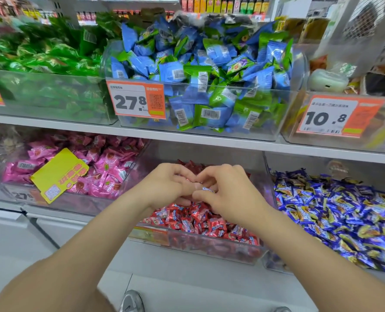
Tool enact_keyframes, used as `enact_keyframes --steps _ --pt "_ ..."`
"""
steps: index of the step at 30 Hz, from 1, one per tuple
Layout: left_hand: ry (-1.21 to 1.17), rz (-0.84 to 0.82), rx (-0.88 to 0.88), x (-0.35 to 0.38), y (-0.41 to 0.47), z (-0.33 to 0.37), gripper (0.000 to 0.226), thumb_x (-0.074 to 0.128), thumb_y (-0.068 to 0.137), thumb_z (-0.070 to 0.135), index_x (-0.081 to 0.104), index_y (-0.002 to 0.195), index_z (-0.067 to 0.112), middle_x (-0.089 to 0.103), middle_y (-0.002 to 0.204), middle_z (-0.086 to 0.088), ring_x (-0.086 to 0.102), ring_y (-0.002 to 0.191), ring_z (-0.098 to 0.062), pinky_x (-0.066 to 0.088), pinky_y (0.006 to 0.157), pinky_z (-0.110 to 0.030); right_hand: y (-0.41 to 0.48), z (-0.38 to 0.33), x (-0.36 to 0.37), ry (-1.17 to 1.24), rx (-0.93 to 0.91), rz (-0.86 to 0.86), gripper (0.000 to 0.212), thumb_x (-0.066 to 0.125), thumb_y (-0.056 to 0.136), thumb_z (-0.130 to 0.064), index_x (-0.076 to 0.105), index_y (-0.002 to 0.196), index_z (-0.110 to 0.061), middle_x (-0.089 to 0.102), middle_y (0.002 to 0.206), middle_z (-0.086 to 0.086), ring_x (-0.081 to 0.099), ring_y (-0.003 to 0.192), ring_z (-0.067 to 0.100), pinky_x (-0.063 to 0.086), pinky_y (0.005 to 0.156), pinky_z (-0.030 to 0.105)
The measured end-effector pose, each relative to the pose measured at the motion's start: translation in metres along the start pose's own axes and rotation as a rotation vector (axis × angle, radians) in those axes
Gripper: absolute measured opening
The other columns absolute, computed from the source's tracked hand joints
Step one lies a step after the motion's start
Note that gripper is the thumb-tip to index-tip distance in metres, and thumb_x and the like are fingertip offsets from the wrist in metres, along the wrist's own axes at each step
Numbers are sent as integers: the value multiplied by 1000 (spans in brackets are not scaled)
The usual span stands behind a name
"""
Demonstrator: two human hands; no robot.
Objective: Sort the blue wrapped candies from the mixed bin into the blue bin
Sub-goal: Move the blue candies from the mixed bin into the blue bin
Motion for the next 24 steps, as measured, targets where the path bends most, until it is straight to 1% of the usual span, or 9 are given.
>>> enact_keyframes --steps 2,4,6,8,11,14,17,20,24 --pt "22 -25 15 12 0 3 14 66 102 16 69 105 3 79 89 -13 77 83 -25 64 75 -36 -13 2 -15 -59 40 37 22 68 91 -30 73 112 -33 73 100 -11 61 101 15 54 95 37" --pt "279 12 142 22 3 10 14 62 104 19 71 97 11 78 84 -7 74 75 -18 60 67 -32 -29 5 -37 -108 93 87 26 58 90 -25 74 109 -30 73 106 -8 62 100 16 54 93 37" --pt "649 71 338 36 4 19 13 62 98 21 71 88 21 74 74 5 68 68 -10 56 67 -30 -42 24 -62 -107 192 159 23 51 86 -31 73 92 -28 74 91 -7 67 86 20 58 83 38" --pt "839 50 423 56 6 19 11 61 94 25 69 88 27 71 75 12 64 70 -5 56 71 -32 -54 58 -85 -193 320 169 24 47 84 -35 68 81 -24 72 78 -3 67 78 28 59 76 41" --pt "921 -26 438 81 8 16 11 57 94 29 67 91 30 67 76 14 62 72 -6 57 72 -36 -72 116 -102 -384 489 44 20 54 87 -21 72 96 -23 69 84 6 66 82 34 59 77 42" --pt "1017 -38 431 99 11 16 11 54 95 30 65 95 33 62 75 17 60 75 -12 57 73 -38 -72 145 -103 -542 473 -15 31 61 89 -16 73 116 -27 64 111 9 58 109 37 54 93 44" --pt "1091 -62 415 111 14 16 12 53 97 29 65 96 31 61 73 15 59 74 -15 56 71 -36 -61 145 -93 -522 387 8 17 62 95 -31 78 94 -24 68 98 5 63 102 35 55 89 44" --pt "1131 -85 415 117 16 16 11 53 98 31 64 96 31 62 74 15 58 77 -15 55 71 -36 -52 143 -72 -649 382 -84 37 65 91 -57 69 86 -21 62 98 5 56 109 34 45 93 43" --pt "1135 -125 394 121 15 11 12 53 99 33 65 99 32 67 79 16 62 79 -13 57 74 -38 -42 158 -67 -512 496 -88 29 75 79 -46 67 90 -20 65 95 6 58 110 36 41 85 41"
Point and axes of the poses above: each hand's wrist, its own y-axis towards the middle knuckle, its own x-axis out of the palm, z = x × y, the point moved 8 cm from there along y, towards the middle knuckle
